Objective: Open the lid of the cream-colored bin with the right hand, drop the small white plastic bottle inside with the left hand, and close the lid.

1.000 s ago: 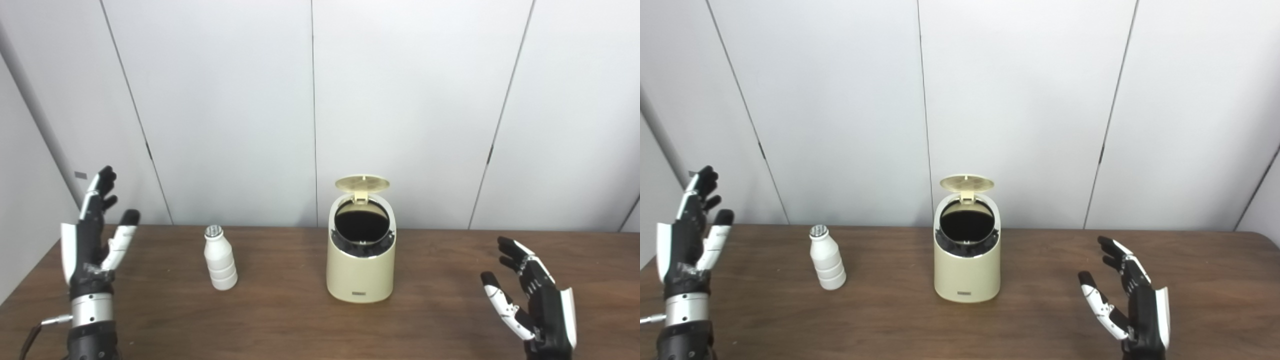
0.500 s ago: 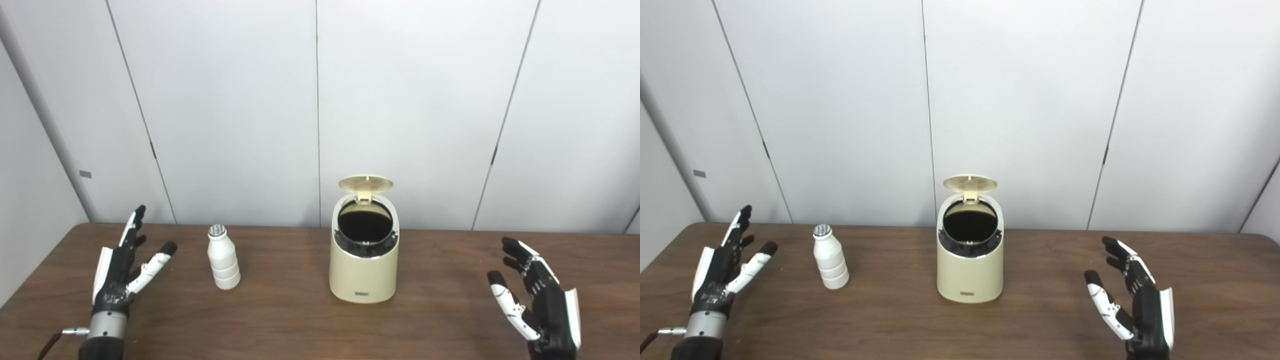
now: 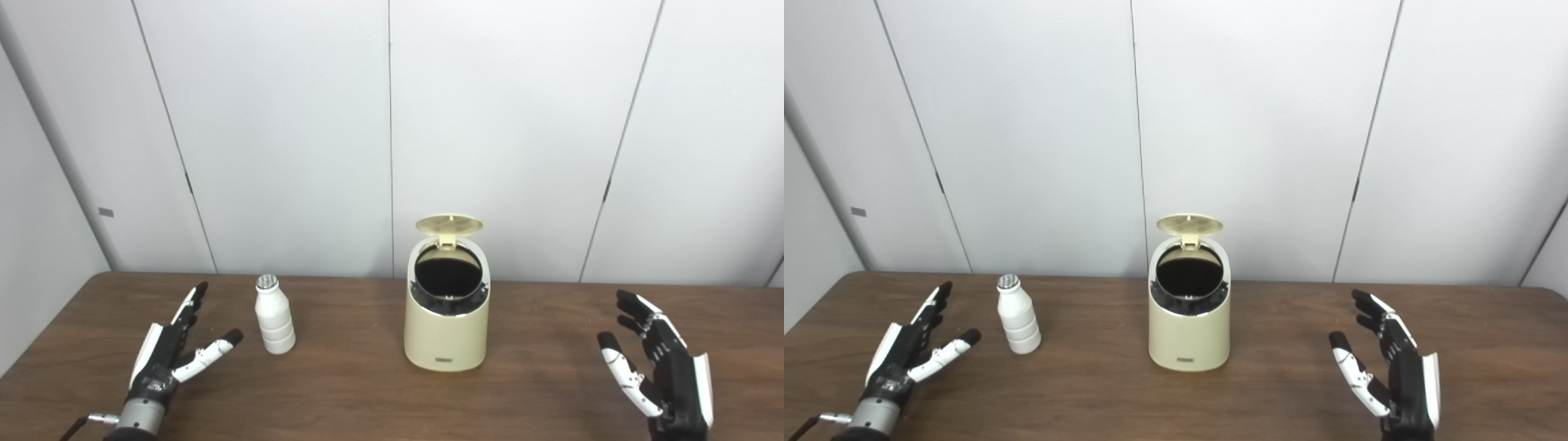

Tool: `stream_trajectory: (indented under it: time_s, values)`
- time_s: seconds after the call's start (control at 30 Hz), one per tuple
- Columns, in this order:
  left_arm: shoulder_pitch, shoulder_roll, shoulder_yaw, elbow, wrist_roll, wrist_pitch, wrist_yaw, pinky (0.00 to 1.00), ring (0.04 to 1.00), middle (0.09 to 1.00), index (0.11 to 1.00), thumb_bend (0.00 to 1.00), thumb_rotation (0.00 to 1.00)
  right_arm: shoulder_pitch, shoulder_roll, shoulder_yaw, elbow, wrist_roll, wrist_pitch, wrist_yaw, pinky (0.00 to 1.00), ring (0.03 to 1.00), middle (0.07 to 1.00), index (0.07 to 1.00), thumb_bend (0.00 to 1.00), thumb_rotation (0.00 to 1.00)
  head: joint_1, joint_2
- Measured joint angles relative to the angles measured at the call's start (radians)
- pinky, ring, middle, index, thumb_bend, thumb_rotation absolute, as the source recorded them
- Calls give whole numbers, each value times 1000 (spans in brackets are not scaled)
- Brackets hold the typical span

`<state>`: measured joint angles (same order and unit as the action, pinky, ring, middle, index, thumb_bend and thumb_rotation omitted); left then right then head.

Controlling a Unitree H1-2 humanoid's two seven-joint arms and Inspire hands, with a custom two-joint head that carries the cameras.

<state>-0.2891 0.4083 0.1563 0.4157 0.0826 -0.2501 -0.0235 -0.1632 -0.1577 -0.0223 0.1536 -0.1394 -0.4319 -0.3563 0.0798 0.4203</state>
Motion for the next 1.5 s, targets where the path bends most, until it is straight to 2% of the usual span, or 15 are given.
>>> stream_trajectory:
  time_s: [0.13, 0.2, 0.43, 0.6, 0.73, 0.77, 1.0, 1.23, 1.33, 1.43, 1.5]
  values:
    - [0, 1, -11, 0, 15, 0, 1, 972, 1000, 1000, 1000, 1000, 512, 0, 0, 0, 0, -5, 0, 0, 752, 807, 805, 760, 214, 376, -3, -2]
    - [0, 1, -15, 1, 29, 1, 4, 960, 1000, 1000, 1000, 1000, 512, 0, 0, 0, -1, -7, 0, 0, 750, 805, 802, 758, 220, 402, -3, -2]
    - [-7, 1, -22, 45, 42, 14, 15, 934, 1000, 1000, 1000, 1000, 480, 2, 2, -3, -7, -21, 0, 2, 747, 803, 801, 761, 205, 282, -9, 3]
    - [-37, 9, -44, 70, 51, 20, 13, 928, 1000, 1000, 1000, 1000, 495, 5, 4, -6, -11, -41, 0, 3, 740, 800, 798, 759, 203, 264, -11, 6]
    - [-61, 13, -79, 90, 71, 17, 5, 933, 1000, 1000, 1000, 1000, 494, 5, 5, -6, -12, -42, 0, 3, 731, 795, 797, 756, 209, 334, -14, 6]
    - [-67, 13, -85, 97, 71, 14, 4, 908, 995, 1000, 1000, 1000, 497, 5, 5, -6, -13, -44, 0, 3, 727, 792, 795, 755, 205, 350, -15, 6]
    - [-84, 14, -96, 111, 72, 4, 4, 812, 961, 1000, 1000, 1000, 486, 5, 6, -6, -14, -56, 0, 3, 717, 787, 791, 749, 198, 347, -15, 3]
    - [-94, 14, -106, 134, 44, -18, -3, 773, 940, 1000, 1000, 1000, 472, 5, 7, -6, -14, -72, 0, 0, 715, 783, 787, 746, 198, 326, -17, 3]
    - [-95, 15, -115, 134, 39, -26, -18, 803, 954, 1000, 1000, 1000, 479, 5, 7, -5, -14, -73, 0, -2, 711, 781, 786, 746, 198, 327, -18, 2]
    - [-95, 15, -124, 134, 36, -32, -28, 839, 974, 1000, 1000, 1000, 472, 4, 7, -4, -14, -78, 0, -6, 696, 774, 780, 739, 205, 401, -18, 2]
    - [-96, 15, -133, 133, 37, -34, -35, 818, 967, 1000, 1000, 1000, 472, 4, 8, -4, -14, -81, 0, -6, 691, 773, 780, 736, 204, 417, -18, 3]
